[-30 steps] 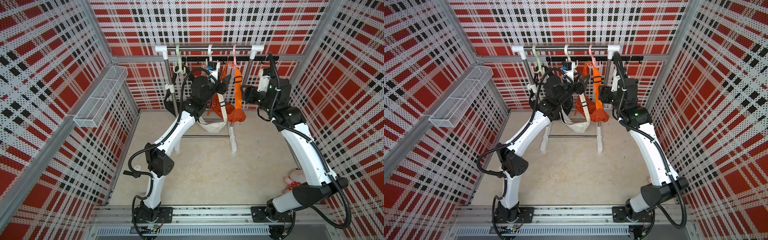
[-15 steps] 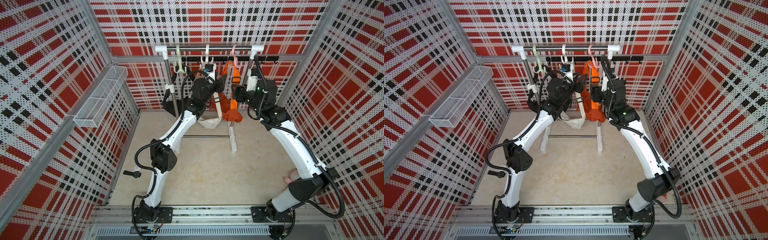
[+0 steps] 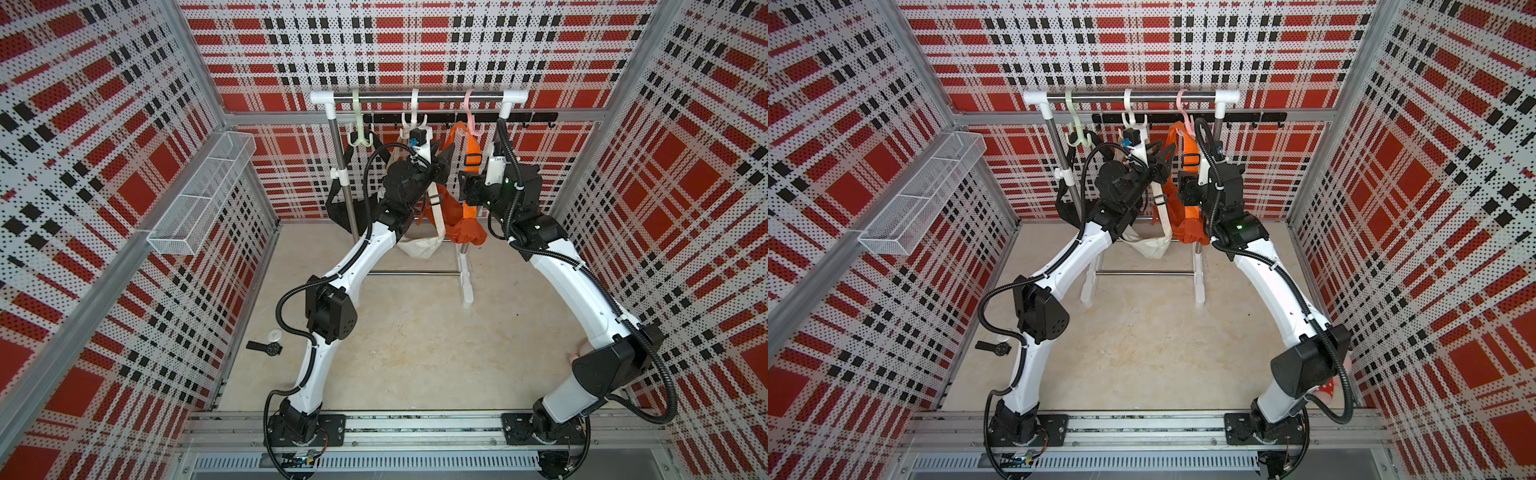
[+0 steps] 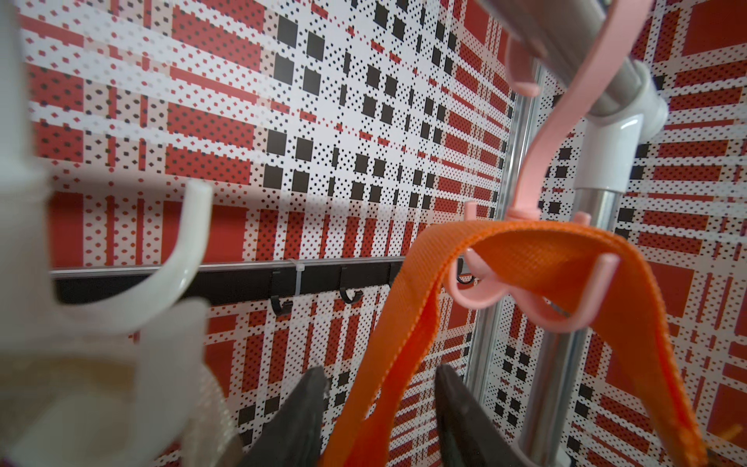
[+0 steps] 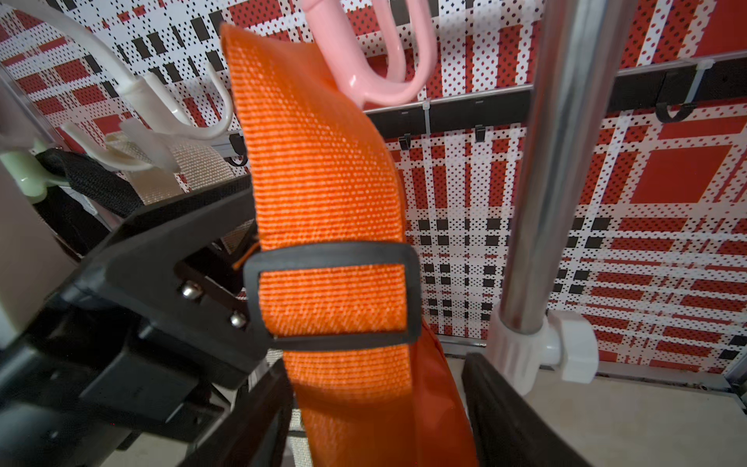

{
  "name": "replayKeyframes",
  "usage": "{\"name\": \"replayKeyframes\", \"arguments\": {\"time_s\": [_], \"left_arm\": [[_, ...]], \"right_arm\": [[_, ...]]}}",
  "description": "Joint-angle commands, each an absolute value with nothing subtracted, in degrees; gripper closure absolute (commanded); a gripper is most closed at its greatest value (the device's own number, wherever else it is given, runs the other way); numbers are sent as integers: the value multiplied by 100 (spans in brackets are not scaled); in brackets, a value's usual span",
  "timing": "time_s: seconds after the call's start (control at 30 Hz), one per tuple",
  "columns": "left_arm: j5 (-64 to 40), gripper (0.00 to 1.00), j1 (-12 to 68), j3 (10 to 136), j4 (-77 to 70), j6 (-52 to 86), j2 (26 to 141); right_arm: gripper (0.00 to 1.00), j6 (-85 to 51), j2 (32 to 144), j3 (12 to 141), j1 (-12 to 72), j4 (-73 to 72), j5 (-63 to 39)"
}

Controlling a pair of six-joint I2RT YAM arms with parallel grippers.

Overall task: Take the bag off the hook
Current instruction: Pick up the bag from the hook.

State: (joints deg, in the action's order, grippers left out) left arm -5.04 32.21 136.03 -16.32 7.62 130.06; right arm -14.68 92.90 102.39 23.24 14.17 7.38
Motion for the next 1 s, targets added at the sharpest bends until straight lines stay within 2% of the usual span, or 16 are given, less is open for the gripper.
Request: {"name": "replayKeyframes", "arguments": {"time_s": [0.0, 0.1, 0.3, 0.6, 0.7, 0.73, 0.8, 0.97], "left_arm": [[-791, 56, 3244, 13755, -1870, 645, 13126], [-771, 60, 3291, 13764, -1846, 520, 13139], [-619, 78, 3292, 13769, -1940, 576, 13131], [-438, 91, 3348, 13682, -1951, 515, 12949], [-379, 95, 3382, 13606, -1944, 449, 12853], [-375, 100, 3384, 13578, -1942, 427, 12822], [-326, 100, 3410, 13562, -1942, 381, 12780], [-244, 100, 3445, 13570, -2000, 369, 12676]], "right_arm": [[35, -1406, 9288, 10314, 2373, 1140, 791], [38, -1390, 9316, 10345, 2373, 1191, 804], [43, -1372, 9229, 10272, 2373, 1166, 851], [55, -1283, 9073, 10210, 2373, 1247, 978], [54, -1258, 9029, 10212, 2373, 1282, 1044], [54, -1249, 9019, 10221, 2373, 1304, 1066], [64, -1205, 8994, 10243, 2373, 1334, 1107], [70, -1090, 8940, 10330, 2373, 1414, 1155]]}}
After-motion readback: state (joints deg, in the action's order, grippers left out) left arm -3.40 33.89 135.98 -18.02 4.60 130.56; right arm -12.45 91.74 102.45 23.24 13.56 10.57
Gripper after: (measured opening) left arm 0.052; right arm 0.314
